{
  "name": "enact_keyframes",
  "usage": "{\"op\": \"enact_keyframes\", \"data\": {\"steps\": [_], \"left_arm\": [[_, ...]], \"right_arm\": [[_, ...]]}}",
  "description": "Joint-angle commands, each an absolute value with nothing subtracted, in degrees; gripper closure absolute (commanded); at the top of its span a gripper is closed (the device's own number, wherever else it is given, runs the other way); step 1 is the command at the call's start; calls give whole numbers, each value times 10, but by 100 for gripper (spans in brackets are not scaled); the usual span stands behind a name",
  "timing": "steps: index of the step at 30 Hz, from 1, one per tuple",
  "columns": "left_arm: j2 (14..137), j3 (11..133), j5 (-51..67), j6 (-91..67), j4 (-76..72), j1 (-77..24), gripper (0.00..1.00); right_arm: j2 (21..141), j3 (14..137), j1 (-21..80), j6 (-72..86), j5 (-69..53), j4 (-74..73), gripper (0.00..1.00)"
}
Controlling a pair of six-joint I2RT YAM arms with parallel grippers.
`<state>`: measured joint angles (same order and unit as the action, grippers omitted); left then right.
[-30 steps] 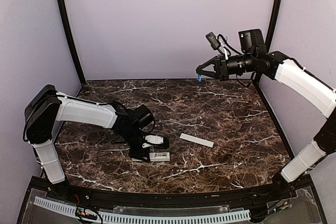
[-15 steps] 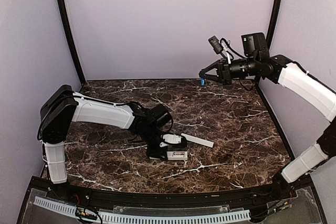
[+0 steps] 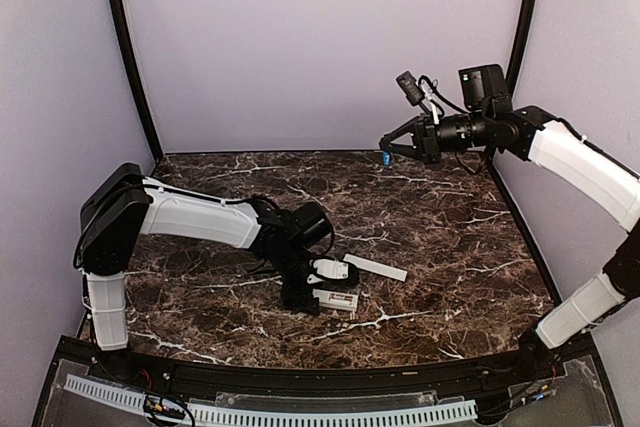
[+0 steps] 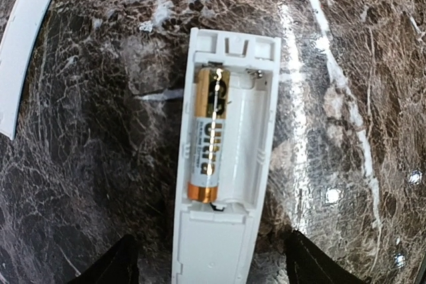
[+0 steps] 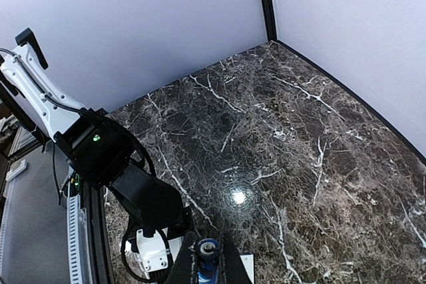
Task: Load the batteries into the remote control
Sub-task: Move the remote control without the battery cover to the center of the board, then place the battery in the battery compartment.
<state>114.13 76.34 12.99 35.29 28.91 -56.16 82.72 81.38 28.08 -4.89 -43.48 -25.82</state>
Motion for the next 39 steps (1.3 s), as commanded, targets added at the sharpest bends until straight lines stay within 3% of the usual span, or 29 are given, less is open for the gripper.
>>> {"op": "enact_keyframes", "data": {"steps": [1,11,16,21,27,33,39], "left_arm": [[1104,770,103,339,315,-562,24],[976,706,120,231,270,-517,21],[877,613,131,164,224,-451,22],[802,520,43,74,84,-417,20],[764,411,18,-69,-31,-416,22],[679,275,-92,-186,-210,-427,22],[699,300,-154,-201,-151,-443,24]], "right_arm": [[830,796,278,-66,-439,-249,100],[834,720,339,-142,-447,-220,100],[872,707,384,-134,-423,-202,100],[890,636,449,-102,-356,-87,100],[915,563,498,-103,-282,41,100],[949,545,530,-124,-262,62,100],[941,561,560,-131,-193,-27,100]]}}
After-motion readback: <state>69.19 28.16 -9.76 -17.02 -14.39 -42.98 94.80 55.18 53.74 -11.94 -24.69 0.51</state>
